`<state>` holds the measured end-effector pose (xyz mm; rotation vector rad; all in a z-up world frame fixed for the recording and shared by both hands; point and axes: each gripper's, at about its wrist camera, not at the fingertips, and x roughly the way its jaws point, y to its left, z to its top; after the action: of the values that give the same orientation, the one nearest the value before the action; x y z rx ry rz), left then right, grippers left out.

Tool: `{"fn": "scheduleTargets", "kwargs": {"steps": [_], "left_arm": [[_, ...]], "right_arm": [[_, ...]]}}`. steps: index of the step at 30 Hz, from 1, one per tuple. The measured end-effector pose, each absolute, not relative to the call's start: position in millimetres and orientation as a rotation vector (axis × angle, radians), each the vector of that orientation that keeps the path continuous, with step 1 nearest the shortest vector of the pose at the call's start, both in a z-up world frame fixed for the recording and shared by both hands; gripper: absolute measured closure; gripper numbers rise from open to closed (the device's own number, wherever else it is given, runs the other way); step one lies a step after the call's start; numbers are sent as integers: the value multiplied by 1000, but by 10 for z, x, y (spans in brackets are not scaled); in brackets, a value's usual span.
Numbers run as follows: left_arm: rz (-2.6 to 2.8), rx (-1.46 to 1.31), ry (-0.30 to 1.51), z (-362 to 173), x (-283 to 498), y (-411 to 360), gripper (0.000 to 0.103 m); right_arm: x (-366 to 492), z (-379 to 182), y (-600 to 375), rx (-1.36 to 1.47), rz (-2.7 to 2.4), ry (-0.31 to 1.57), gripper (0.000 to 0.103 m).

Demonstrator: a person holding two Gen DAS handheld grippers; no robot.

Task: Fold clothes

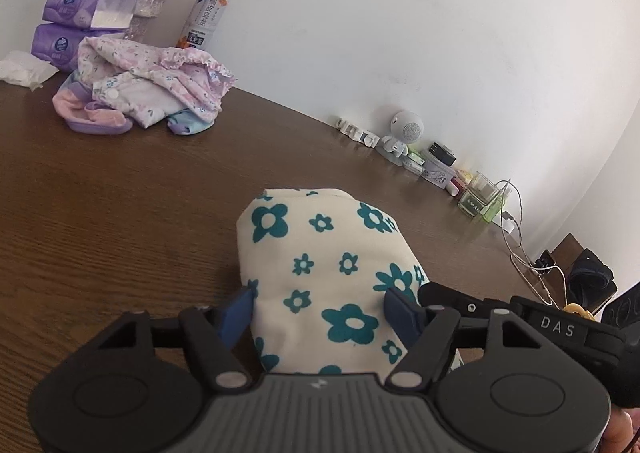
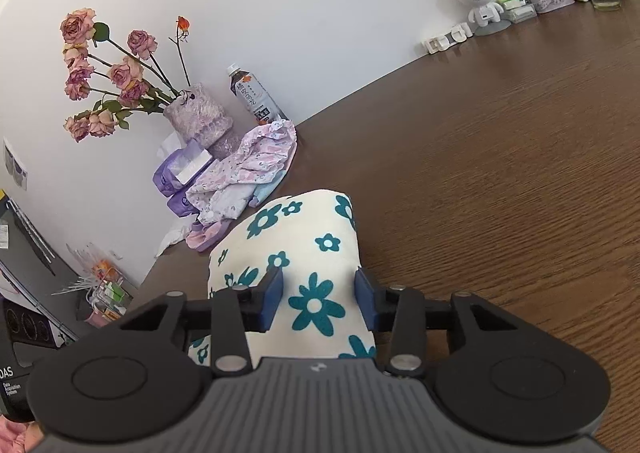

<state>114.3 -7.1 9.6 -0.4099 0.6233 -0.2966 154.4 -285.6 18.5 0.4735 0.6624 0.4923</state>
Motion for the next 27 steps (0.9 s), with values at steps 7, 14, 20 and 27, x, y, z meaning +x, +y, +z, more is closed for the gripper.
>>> {"fn": "scheduleTargets", "kwargs": {"steps": [7, 14, 20, 27], "left_arm": [[-318, -413, 586, 89, 1113, -14, 64], [-268, -440, 538, 250, 1234, 129, 35], [-272, -470, 584, 186, 1502, 80, 61], [-271, -493, 577, 141, 1492, 106, 58]], "right_arm": [[1285, 253, -2583, 321, 424, 610, 70], [1557, 349, -2861, 460, 460, 611, 65], [1849, 315, -2816, 483, 453, 644, 64], [1832, 261, -2625, 408, 448, 636, 78]]}}
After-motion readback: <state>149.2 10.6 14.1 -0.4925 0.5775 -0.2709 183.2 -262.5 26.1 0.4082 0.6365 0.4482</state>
